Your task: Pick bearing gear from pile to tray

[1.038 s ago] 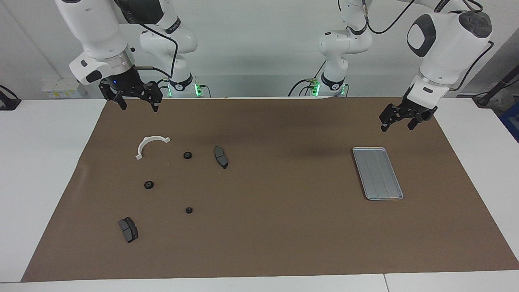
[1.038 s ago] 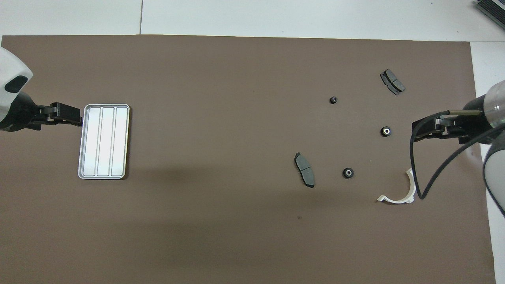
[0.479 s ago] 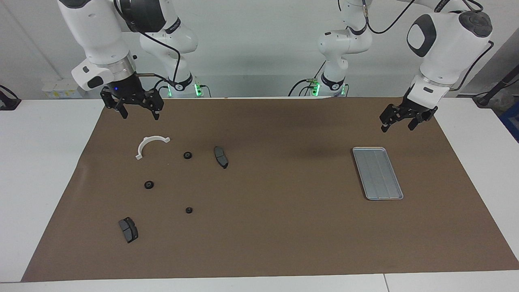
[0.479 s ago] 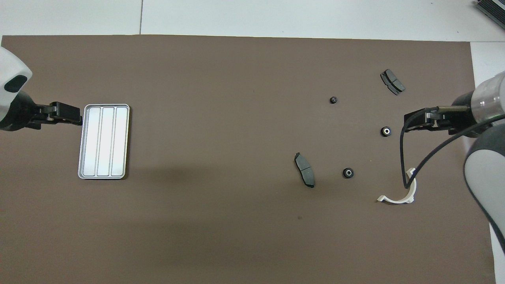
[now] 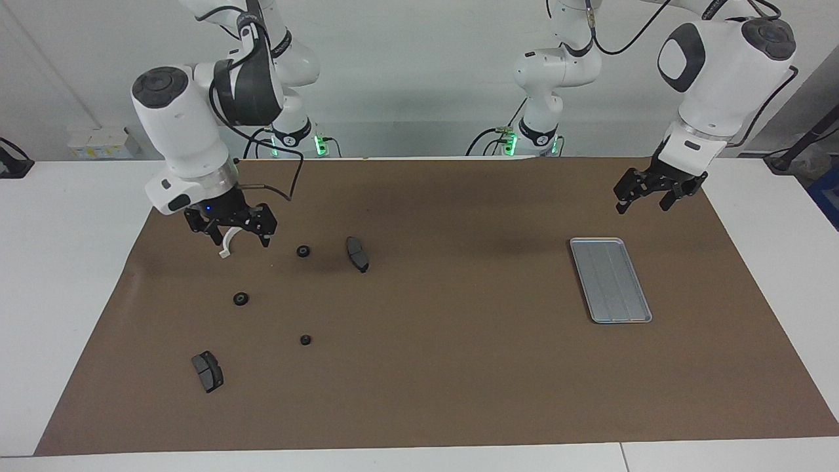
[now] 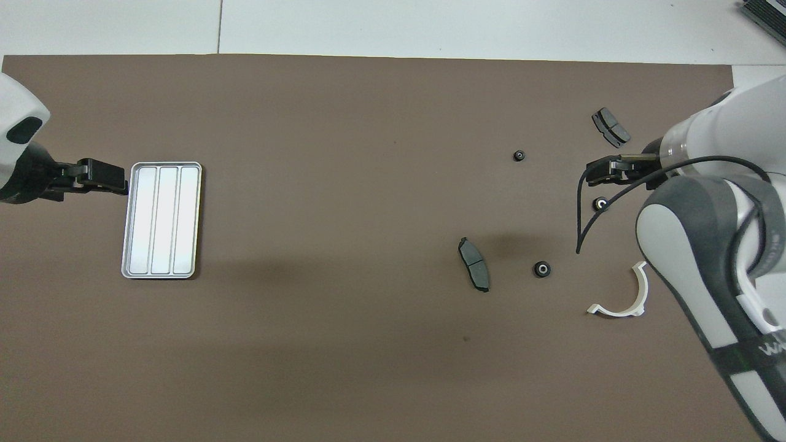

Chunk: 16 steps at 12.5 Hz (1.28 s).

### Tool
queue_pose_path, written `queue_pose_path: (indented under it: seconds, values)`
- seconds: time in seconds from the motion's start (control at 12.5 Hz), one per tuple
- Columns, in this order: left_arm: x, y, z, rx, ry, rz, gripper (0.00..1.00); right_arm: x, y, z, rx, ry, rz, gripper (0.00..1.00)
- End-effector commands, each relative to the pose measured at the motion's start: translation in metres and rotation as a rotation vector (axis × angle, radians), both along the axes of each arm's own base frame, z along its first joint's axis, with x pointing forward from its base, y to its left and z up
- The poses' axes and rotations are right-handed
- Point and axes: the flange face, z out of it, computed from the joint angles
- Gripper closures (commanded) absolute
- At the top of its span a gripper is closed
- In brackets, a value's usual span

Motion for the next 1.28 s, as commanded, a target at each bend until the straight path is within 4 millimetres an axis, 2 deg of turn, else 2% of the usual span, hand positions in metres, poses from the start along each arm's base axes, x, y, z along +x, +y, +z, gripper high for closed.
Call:
queue_pose_path:
  seconds: [0.0, 0.24, 0.64, 1.04, 1.12, 1.2]
  values:
    - [-0.003, 0.003, 0.004, -0.003, -0.016, 0.006, 0.00, 0.017, -0.025, -0.035, 0.021, -0.005, 0.029, 0.00]
    - [-0.003, 0.002, 0.005, -0.003, -0.017, 0.005, 0.00, 0.011, -0.053, -0.077, 0.015, -0.018, 0.059, 0.00]
    - [-0.003, 0.008, 0.004, -0.001, -0.015, 0.014, 0.00, -0.003, -0.068, -0.140, 0.014, -0.014, 0.067, 0.00]
    - [-0.004, 0.013, 0.009, -0.003, -0.023, 0.028, 0.00, -0.001, -0.087, -0.185, 0.012, -0.024, 0.075, 0.00]
    - [-0.005, 0.014, 0.009, -0.003, -0.020, 0.030, 0.00, 0.000, -0.086, -0.187, 0.012, -0.024, 0.078, 0.03]
    - [-0.005, 0.014, 0.010, -0.003, -0.022, 0.030, 0.00, -0.002, -0.086, -0.191, 0.013, -0.018, 0.078, 0.11]
